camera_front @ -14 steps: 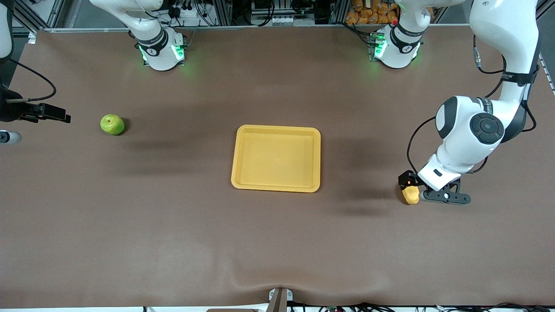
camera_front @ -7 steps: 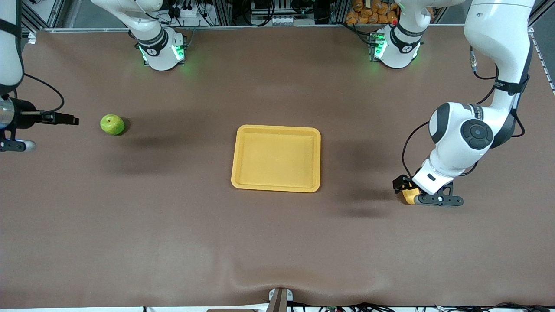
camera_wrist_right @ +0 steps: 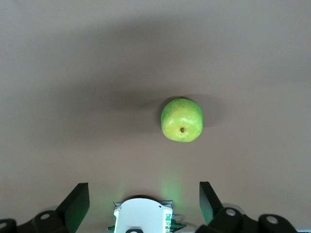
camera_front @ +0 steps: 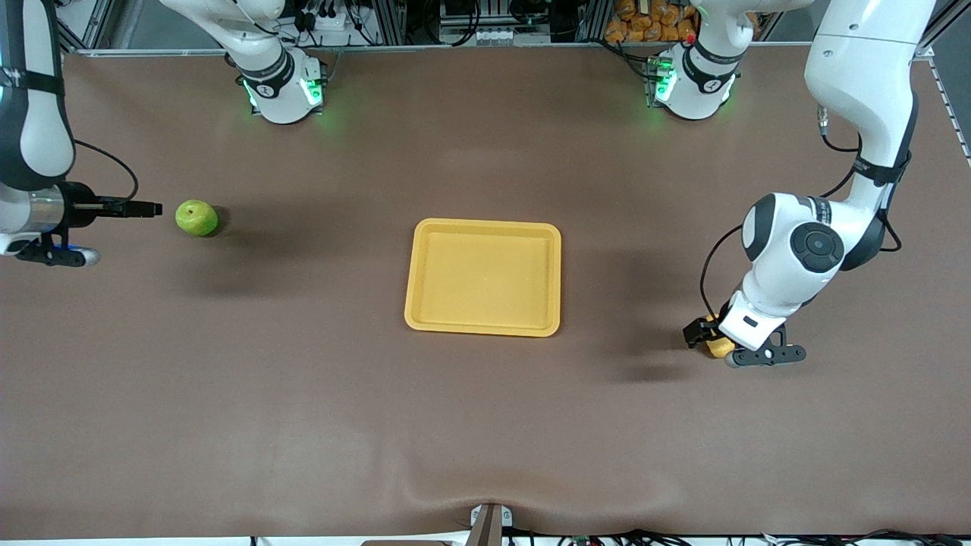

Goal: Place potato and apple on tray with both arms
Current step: 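Close the left gripper on the potato while the right gripper lowers over the apple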

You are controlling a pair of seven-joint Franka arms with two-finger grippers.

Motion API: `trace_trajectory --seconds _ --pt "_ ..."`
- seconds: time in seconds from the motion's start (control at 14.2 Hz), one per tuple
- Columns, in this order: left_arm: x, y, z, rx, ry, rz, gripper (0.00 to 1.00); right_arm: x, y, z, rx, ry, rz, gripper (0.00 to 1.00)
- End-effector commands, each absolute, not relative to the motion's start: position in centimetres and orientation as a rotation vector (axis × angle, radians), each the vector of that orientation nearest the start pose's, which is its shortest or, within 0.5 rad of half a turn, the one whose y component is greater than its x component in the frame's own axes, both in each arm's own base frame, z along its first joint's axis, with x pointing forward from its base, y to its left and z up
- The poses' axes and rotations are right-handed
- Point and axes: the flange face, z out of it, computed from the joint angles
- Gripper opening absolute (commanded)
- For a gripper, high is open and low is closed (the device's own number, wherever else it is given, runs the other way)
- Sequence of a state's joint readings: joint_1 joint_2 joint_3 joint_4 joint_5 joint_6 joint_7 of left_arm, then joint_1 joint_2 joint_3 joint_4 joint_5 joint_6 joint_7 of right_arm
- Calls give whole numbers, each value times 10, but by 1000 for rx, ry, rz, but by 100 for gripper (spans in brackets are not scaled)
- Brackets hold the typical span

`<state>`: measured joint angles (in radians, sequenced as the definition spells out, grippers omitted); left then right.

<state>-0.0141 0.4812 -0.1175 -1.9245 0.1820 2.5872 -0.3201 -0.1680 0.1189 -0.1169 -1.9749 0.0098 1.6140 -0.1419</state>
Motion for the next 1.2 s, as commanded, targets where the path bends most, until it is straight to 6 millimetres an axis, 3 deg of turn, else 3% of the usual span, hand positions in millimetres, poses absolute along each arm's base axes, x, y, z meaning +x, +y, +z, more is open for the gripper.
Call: trace_trajectory --seconds 0.0,0.35,0.57,0.71,1.13 --pt "636 -72 247 -3072 -89 -309 100 493 -158 366 -2954 272 696 100" --pt "637 -50 226 -3037 -70 -308 100 481 -178 330 -2998 322 563 100" --pt "636 -50 216 -3042 -130 -290 100 472 -184 310 -3021 341 499 100" --pt "637 -53 211 -3046 -231 -295 100 465 -182 292 -3039 340 446 100" --pt "630 -51 194 -3048 -248 -251 100 445 -175 259 -3057 338 396 100"
